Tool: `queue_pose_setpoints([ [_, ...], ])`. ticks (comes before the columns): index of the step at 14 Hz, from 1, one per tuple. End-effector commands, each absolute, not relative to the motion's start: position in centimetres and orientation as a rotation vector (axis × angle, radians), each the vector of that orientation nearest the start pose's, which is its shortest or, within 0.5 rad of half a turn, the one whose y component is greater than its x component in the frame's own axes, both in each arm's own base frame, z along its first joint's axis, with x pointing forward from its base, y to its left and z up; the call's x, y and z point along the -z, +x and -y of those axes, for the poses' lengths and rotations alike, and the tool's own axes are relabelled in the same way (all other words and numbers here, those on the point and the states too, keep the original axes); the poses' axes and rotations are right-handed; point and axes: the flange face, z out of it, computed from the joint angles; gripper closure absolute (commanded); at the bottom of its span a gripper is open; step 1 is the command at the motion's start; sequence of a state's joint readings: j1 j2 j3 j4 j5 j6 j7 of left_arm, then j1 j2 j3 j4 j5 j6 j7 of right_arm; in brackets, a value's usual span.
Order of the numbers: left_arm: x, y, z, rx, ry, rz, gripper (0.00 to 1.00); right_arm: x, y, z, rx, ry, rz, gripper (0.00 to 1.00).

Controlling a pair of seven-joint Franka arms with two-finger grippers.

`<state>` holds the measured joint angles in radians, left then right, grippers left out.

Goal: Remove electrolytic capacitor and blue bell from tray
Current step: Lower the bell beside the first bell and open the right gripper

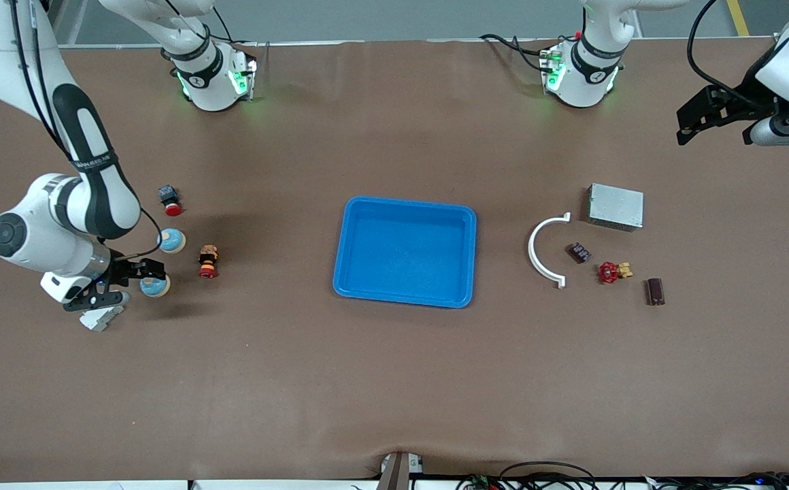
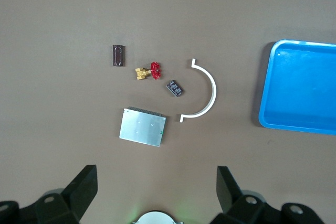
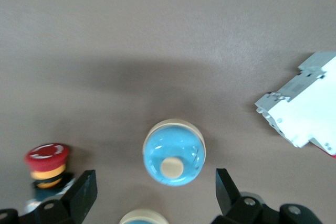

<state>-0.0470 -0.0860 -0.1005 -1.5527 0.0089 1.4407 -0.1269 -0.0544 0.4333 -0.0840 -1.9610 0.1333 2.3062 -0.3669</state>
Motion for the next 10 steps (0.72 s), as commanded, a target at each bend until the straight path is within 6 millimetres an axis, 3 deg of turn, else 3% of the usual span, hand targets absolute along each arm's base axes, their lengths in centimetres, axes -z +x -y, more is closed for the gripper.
queue_pose_setpoints([
  [1, -67.3, 50.0, 7.5, -0.026, -3.135, -0.053, 0.0, -28.3, 61.9, 6.5, -0.139, -3.033, 0.167, 0.0],
  [2, -67.3, 50.0, 7.5, -0.026, -3.135, -0.053, 0.0, -29.7, 62.3, 6.1, -0.13, -3.04, 0.132, 0.0],
  [5, -67.3, 50.0, 7.5, -0.026, -3.135, -0.053, 0.0, -33.2, 62.7, 2.1, -0.068, -3.083, 0.051, 0.0],
  [7, -67.4, 49.9, 7.4, -0.024, -3.137, -0.051, 0.0, -35.9, 62.9, -1.6, -0.086, -3.101, -0.032, 0.0],
  [8, -67.4, 49.9, 7.4, -0.022, -3.136, -0.051, 0.0, -38.1, 63.4, -2.8, -0.124, -3.108, -0.057, 0.0],
  [10, -68.0, 49.9, 7.5, -0.007, -3.137, -0.044, 0.0, -42.8, 64.2, -3.4, -0.182, -3.119, -0.054, 0.0],
])
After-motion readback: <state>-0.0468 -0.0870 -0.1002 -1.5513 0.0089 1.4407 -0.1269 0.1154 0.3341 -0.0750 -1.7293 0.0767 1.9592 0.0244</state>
